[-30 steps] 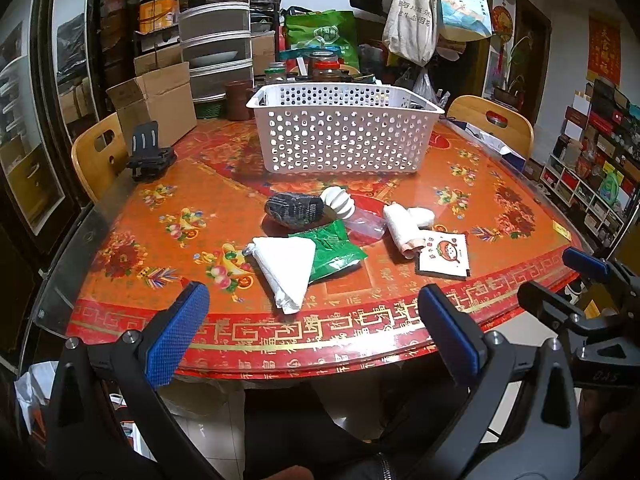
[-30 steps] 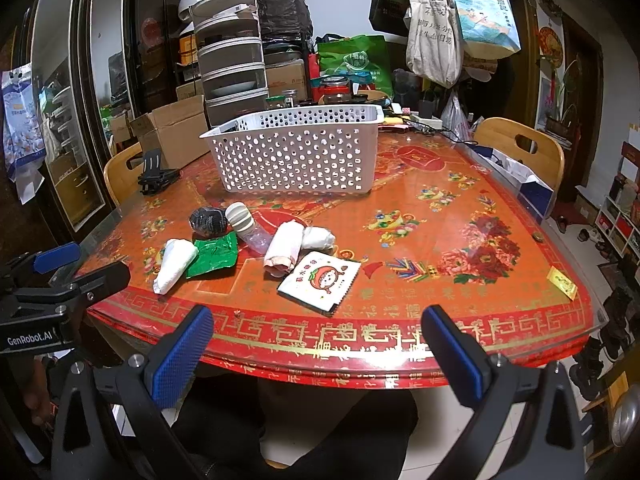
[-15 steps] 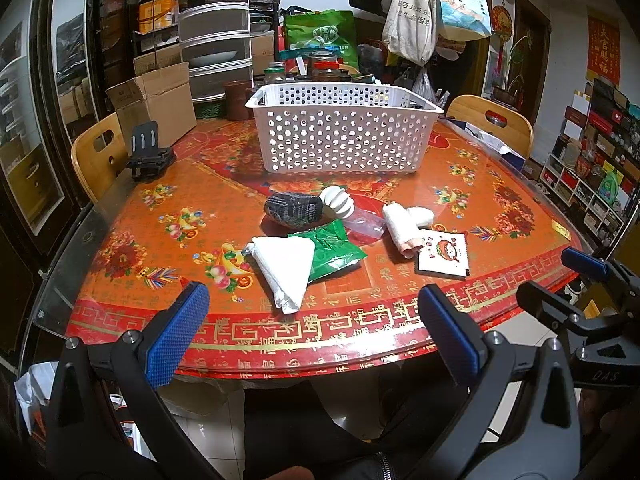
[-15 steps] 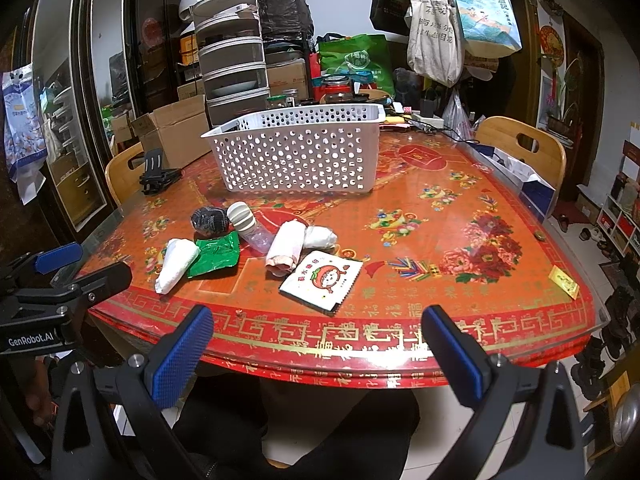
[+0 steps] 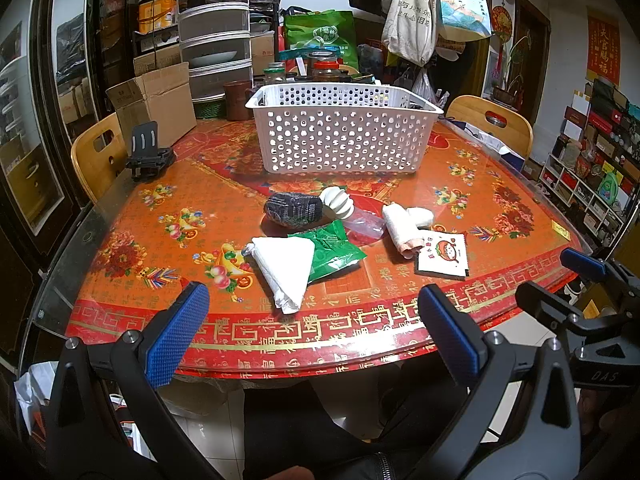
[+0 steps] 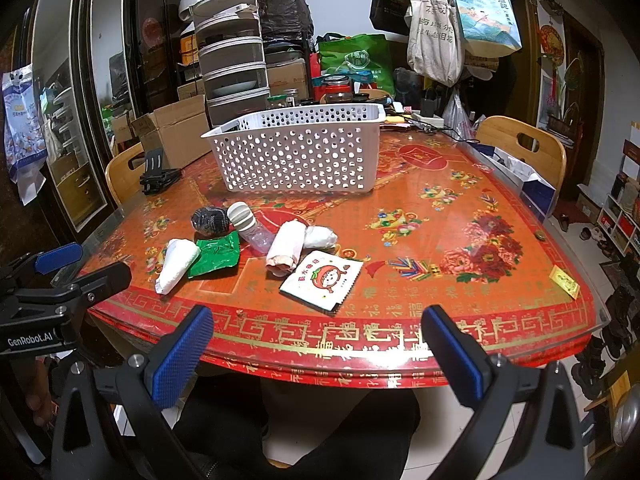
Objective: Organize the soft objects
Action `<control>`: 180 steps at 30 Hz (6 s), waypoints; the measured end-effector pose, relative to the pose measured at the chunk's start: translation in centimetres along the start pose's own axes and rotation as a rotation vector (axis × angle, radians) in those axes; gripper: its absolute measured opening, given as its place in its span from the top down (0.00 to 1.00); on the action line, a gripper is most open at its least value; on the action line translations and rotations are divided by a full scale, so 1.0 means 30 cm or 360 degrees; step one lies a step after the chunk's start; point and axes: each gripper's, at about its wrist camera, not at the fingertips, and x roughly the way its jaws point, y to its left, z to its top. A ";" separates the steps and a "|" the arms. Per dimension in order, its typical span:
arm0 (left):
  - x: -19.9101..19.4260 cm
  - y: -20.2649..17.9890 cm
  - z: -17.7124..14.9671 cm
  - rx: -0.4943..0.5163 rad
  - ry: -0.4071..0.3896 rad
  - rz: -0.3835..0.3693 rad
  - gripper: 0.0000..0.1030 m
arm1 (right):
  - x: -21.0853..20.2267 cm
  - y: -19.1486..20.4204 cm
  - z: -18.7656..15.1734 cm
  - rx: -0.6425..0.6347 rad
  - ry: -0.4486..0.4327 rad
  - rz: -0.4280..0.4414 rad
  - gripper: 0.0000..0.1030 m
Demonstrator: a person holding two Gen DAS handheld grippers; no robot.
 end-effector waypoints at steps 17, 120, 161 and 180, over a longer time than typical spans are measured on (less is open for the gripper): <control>-0.005 -0.004 0.001 0.0010 -0.0017 -0.0003 0.00 | -0.008 0.008 0.002 -0.0002 -0.0018 0.0017 0.00; 0.351 0.178 0.098 -0.0015 -0.0108 -0.0184 0.71 | 0.328 -0.114 0.138 -0.0102 -0.0184 0.0145 0.88; 0.618 0.096 0.947 0.0067 0.0056 -0.0278 0.71 | 0.573 -0.105 0.903 -0.0130 -0.0011 0.0181 0.88; 1.063 0.042 1.003 0.0078 0.0494 -0.0132 0.71 | 0.975 -0.061 0.950 -0.0195 0.0450 0.0074 0.87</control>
